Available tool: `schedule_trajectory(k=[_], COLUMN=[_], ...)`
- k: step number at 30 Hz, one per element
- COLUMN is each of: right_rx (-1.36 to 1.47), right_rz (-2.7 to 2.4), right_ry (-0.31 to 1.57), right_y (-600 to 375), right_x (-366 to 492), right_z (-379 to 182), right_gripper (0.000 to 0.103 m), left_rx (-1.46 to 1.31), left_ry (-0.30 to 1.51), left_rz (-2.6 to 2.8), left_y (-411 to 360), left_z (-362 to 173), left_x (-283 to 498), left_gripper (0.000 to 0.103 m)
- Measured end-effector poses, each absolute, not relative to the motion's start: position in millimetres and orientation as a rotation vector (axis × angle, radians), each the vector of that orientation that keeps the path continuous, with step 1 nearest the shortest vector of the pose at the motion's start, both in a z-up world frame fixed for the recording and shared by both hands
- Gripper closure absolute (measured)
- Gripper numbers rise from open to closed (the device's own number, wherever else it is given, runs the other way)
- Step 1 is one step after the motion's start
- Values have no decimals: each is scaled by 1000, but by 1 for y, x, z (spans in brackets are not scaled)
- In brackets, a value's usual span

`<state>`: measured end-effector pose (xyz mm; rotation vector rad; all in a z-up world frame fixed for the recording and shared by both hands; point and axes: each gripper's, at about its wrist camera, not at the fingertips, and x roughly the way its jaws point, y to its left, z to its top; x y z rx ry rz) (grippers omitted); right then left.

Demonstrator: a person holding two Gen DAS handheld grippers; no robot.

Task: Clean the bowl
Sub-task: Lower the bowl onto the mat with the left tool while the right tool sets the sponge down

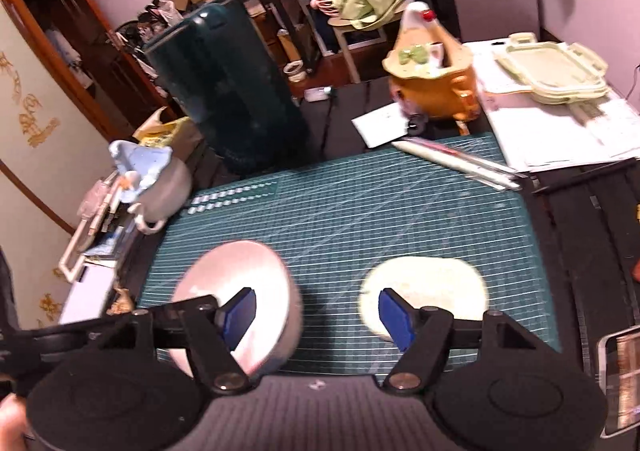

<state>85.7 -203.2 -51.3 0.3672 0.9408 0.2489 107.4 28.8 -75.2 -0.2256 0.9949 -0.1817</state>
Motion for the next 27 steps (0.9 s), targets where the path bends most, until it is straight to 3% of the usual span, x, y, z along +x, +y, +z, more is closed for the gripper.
schedule_trajectory(k=[2, 5, 9, 11, 24, 26, 27], right_rx=[359, 316, 289, 272, 247, 280, 290], right_rz=[246, 240, 234, 222, 169, 176, 177], right_ry=[963, 979, 968, 956, 940, 948, 940], right_y=[-199, -190, -183, -181, -185, -190, -192], right_x=[94, 96, 95, 95, 108, 111, 111], right_z=[-57, -61, -61, -58, -60, -62, -61], right_gripper=[61, 78, 95, 96, 98, 93, 91], left_rx=[-244, -261, -240, -217, -229, -224, -227], left_ry=[1013, 1025, 1029, 1014, 992, 1014, 1021], left_rz=[-181, -175, -181, -162, -197, -212, -212], left_y=[30, 31, 26, 23, 8, 9, 10], left_z=[-79, -82, -85, -84, -83, -83, -83], left_x=[110, 112, 113, 112, 129, 131, 132], left_gripper=[57, 74, 89, 93, 93, 86, 74])
